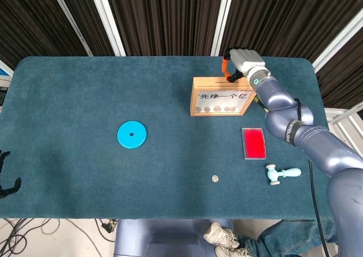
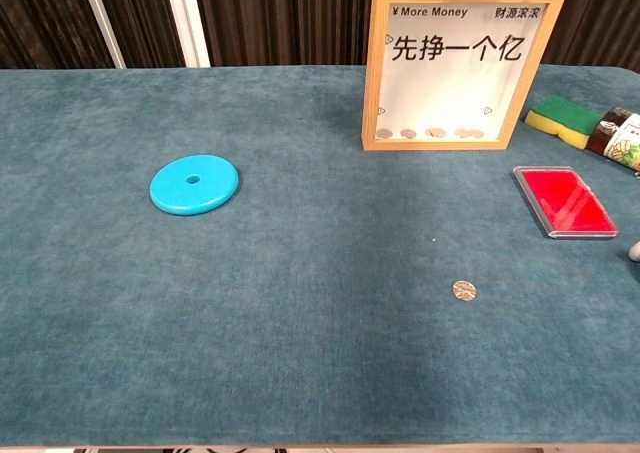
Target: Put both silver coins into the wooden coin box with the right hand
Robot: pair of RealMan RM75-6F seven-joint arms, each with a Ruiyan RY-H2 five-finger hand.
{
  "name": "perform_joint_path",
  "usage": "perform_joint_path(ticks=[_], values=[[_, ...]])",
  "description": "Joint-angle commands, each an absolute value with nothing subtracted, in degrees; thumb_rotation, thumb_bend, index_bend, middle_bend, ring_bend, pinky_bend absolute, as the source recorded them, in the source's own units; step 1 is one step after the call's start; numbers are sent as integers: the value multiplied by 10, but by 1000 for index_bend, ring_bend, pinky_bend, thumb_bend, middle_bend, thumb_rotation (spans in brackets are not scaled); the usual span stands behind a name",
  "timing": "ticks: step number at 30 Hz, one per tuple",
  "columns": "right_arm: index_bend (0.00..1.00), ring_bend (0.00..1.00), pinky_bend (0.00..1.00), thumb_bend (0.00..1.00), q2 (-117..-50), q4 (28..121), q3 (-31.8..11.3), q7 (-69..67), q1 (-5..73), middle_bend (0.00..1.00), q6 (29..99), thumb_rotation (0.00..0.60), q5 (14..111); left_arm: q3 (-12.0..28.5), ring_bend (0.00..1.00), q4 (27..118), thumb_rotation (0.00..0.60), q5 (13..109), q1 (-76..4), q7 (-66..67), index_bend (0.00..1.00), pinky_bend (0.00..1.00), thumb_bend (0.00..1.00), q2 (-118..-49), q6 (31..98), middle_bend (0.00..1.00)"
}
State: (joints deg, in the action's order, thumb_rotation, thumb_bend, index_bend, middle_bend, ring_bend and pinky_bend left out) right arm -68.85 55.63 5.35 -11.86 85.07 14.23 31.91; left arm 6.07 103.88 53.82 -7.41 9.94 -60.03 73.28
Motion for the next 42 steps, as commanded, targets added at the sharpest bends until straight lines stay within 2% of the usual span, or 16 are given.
perform_joint_path(ticks=[1, 7, 13, 18, 24, 30, 36, 42], values=[[405, 0, 0, 590, -681, 601, 39, -91, 822, 113, 262, 600, 334, 61, 0, 1038, 600, 539, -74, 98, 131, 0, 377, -601, 734, 0], [374, 0, 0, 533, -641, 733, 26, -34, 758, 112, 454, 600, 371, 60, 0, 1039, 600, 539, -74, 97, 131, 0, 377, -599, 732, 0], [373, 0, 0, 435, -602, 880, 35, 5, 664, 113, 632, 600, 453, 57, 0, 1039, 600, 541, -74, 98, 130, 0, 377, -598, 730, 0], [333, 0, 0, 411, -582, 961, 48, -10, 571, 113, 719, 600, 526, 54, 0, 1039, 600, 550, -75, 100, 131, 0, 378, -597, 730, 0], [291, 0, 0, 410, -597, 977, 70, -28, 462, 112, 808, 600, 628, 47, 0, 1038, 600, 571, -71, 99, 129, 0, 378, -595, 735, 0], [291, 0, 0, 410, -630, 958, 88, -23, 394, 112, 851, 600, 688, 41, 0, 1037, 600, 588, -71, 100, 128, 0, 378, -593, 736, 0], [291, 0, 0, 410, -666, 927, 98, -79, 347, 112, 833, 600, 714, 38, 0, 1034, 600, 616, -68, 94, 117, 0, 378, -593, 748, 0], [303, 0, 0, 410, -729, 863, 96, -125, 317, 113, 816, 600, 749, 46, 0, 1004, 600, 667, -60, 75, 113, 0, 378, -607, 796, 0]])
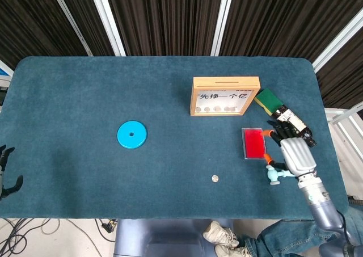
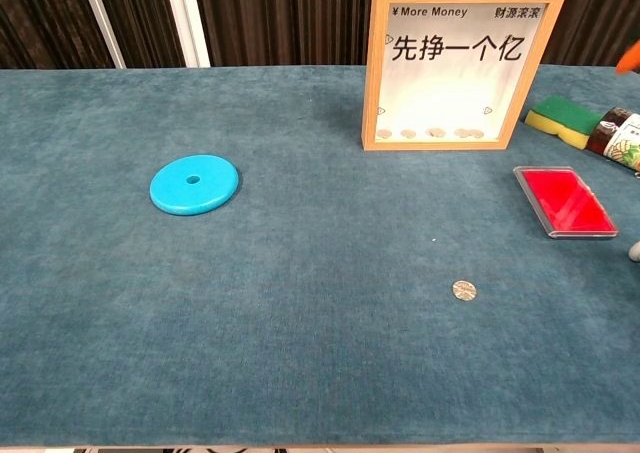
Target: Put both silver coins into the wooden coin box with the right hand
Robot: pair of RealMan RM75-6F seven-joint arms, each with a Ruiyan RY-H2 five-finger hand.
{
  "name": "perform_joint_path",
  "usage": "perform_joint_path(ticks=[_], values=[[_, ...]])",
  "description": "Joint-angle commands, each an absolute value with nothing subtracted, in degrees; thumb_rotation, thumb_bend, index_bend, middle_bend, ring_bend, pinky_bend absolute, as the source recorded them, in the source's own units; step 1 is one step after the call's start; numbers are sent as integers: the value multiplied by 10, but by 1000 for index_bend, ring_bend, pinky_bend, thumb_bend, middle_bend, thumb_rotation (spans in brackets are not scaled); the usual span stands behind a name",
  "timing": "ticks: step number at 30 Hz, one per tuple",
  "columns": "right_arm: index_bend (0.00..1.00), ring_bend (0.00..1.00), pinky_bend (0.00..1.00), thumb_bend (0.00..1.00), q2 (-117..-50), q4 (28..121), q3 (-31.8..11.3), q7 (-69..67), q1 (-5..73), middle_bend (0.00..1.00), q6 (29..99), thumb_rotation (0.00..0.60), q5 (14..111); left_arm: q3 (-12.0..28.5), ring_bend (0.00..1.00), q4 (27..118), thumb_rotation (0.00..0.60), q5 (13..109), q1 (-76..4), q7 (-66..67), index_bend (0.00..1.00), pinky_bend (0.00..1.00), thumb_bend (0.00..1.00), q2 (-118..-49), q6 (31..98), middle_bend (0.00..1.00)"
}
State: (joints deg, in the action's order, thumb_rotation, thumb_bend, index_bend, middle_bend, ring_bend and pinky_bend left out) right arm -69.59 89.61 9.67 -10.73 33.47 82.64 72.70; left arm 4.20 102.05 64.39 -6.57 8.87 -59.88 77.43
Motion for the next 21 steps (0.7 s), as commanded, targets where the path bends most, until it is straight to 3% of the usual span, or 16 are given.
perform_joint_path(ticks=[1, 7, 21], values=[[306, 0, 0, 410, -738, 854, 95, -127, 314, 113, 816, 600, 755, 45, 0, 1000, 600, 673, -59, 71, 113, 0, 378, -609, 799, 0], [316, 0, 0, 410, -787, 810, 85, -120, 304, 112, 796, 600, 784, 48, 0, 976, 600, 720, -56, 29, 113, 0, 391, -618, 820, 0], [352, 0, 0, 410, -842, 801, 53, -87, 317, 112, 700, 600, 783, 48, 0, 920, 600, 796, -46, -43, 113, 0, 406, -645, 867, 0]])
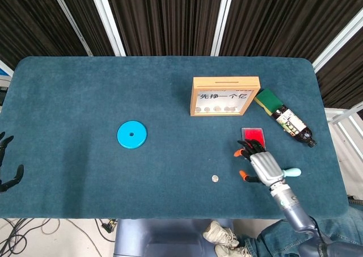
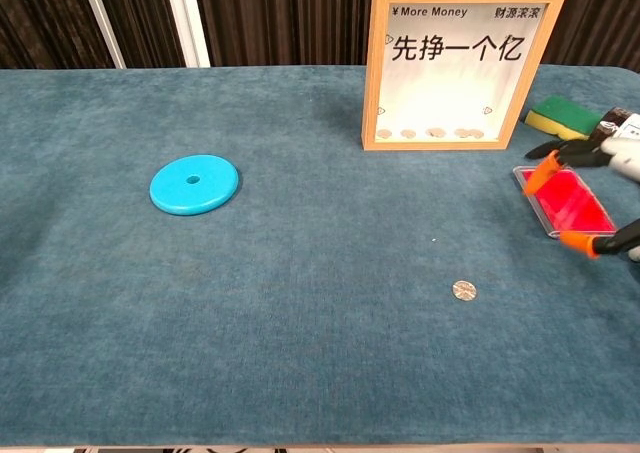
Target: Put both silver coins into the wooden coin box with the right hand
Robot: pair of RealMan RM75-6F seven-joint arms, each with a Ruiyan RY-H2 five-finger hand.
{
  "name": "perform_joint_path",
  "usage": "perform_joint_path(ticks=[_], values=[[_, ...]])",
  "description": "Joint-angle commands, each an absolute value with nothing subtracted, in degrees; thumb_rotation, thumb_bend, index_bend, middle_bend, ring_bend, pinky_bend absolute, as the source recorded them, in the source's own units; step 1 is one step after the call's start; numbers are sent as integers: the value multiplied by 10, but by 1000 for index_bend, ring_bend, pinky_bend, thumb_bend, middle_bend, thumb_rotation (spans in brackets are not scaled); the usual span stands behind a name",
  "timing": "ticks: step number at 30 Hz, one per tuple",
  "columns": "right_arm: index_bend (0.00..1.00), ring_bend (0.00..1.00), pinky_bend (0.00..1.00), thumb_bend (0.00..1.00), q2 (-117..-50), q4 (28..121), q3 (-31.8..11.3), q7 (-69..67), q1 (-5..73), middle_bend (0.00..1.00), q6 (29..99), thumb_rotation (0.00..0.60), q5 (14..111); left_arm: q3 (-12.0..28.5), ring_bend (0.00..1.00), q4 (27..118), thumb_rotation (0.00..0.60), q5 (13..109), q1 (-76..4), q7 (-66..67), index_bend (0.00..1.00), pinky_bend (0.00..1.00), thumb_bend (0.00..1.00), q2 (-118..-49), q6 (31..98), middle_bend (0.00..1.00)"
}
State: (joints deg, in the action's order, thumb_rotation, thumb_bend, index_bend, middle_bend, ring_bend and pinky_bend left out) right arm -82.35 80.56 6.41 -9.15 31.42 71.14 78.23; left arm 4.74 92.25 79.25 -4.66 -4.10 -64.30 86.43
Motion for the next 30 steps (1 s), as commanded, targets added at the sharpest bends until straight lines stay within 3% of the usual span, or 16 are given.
perform_joint_path(ticks=[1, 17, 30], values=[[353, 0, 0, 411, -848, 797, 51, -85, 318, 112, 698, 600, 786, 47, 0, 919, 600, 797, -45, -43, 113, 0, 406, -645, 867, 0], [395, 0, 0, 411, -918, 756, 35, -48, 309, 112, 690, 600, 827, 49, 0, 926, 600, 787, -41, -47, 113, 0, 406, -639, 857, 0], [402, 0, 0, 410, -916, 767, 51, -38, 282, 112, 690, 600, 847, 49, 0, 928, 600, 789, -39, -45, 113, 0, 406, -638, 855, 0]])
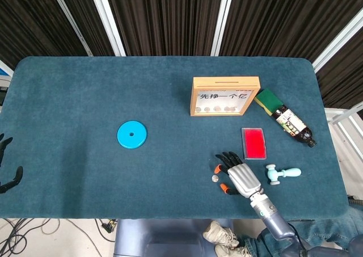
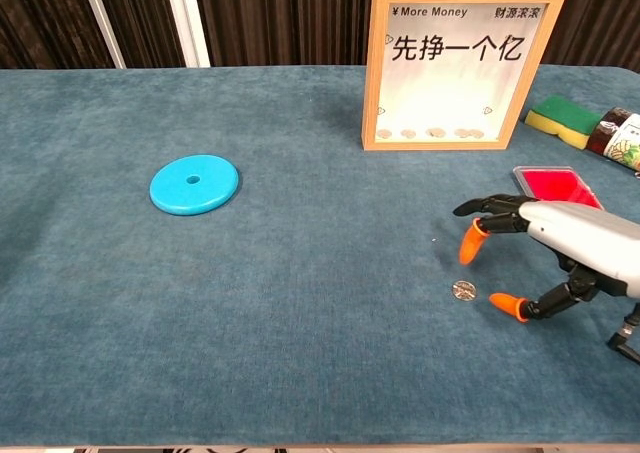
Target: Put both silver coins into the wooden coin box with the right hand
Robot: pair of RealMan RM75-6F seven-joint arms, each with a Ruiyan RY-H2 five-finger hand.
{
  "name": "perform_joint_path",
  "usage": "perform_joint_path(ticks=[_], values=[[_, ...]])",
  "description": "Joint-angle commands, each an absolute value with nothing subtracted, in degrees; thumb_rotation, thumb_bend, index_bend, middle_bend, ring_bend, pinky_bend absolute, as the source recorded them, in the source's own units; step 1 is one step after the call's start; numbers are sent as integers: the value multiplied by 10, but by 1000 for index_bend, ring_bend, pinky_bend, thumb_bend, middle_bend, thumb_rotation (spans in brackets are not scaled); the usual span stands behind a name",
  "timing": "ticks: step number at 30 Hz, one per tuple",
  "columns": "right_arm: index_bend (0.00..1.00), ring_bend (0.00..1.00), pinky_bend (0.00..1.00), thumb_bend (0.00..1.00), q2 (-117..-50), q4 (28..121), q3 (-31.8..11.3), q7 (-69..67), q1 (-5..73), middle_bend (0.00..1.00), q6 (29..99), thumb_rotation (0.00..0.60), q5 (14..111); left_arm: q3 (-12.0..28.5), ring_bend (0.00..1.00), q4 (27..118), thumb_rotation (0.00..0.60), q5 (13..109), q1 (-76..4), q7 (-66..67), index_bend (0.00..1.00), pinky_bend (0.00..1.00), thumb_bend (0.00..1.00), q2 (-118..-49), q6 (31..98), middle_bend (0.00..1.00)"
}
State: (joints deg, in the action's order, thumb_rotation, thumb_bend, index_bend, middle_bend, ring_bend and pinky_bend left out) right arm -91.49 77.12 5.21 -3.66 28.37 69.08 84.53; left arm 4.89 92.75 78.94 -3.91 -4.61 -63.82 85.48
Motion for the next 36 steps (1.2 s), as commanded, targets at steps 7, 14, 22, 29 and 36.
perform_joint_path(ticks=[7, 14, 22, 29, 36], values=[[412, 0, 0, 411, -924, 752, 46, -48, 277, 112, 693, 600, 861, 50, 0, 930, 600, 785, -38, -42, 113, 0, 406, -637, 852, 0], [413, 0, 0, 411, -929, 738, 41, -53, 276, 112, 679, 600, 861, 51, 0, 933, 600, 781, -38, -39, 113, 0, 406, -636, 847, 0], [415, 0, 0, 411, -936, 729, 37, -53, 272, 112, 674, 600, 864, 51, 0, 935, 600, 780, -37, -37, 113, 0, 406, -635, 845, 0], [415, 0, 0, 410, -939, 729, 35, -51, 269, 113, 668, 600, 867, 51, 0, 935, 600, 780, -37, -36, 113, 0, 406, -634, 843, 0], [415, 0, 0, 410, -942, 725, 32, -53, 266, 112, 664, 600, 868, 52, 0, 936, 600, 778, -37, -35, 113, 0, 406, -634, 842, 0]])
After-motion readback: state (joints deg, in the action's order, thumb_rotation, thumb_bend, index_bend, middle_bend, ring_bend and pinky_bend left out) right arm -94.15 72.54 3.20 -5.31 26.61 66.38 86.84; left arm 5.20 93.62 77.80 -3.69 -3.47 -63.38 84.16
